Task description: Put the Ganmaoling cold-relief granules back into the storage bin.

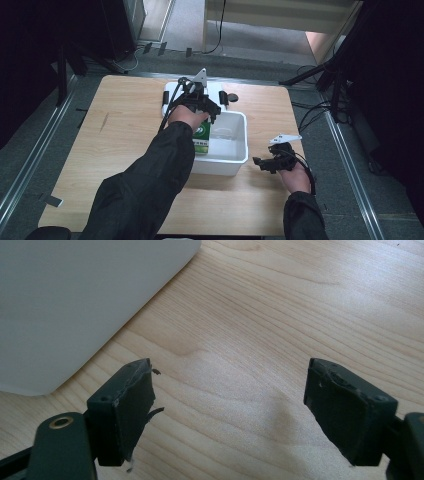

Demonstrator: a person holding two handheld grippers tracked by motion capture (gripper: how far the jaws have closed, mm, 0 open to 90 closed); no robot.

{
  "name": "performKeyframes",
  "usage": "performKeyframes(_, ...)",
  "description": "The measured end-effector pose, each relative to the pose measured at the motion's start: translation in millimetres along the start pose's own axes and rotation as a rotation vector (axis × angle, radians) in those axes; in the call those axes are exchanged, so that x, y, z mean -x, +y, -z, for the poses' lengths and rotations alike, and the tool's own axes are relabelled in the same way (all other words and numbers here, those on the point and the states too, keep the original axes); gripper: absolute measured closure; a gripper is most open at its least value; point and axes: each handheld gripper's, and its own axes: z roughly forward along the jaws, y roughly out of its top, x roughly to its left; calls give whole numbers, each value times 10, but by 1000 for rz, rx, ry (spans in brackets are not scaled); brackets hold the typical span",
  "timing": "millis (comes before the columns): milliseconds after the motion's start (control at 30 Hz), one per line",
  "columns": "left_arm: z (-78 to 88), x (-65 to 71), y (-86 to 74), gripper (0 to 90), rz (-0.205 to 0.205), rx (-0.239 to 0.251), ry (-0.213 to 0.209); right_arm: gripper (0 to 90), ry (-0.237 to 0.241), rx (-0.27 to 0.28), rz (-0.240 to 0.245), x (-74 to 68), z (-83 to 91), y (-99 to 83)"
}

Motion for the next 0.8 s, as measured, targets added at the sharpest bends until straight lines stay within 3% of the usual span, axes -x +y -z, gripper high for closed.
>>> performKeyframes(233,138,41,-55,36,-45,4,-4,201,-1,-3,0,1,3,-4)
performKeyframes(467,398,24,-81,36,-94,43,-3,201,-3,-2,-1,3,3,-3)
performKeyframes(800,586,-313,-134,35,-129,75,-12,201,-2,-12,-5,-2,-6,-8)
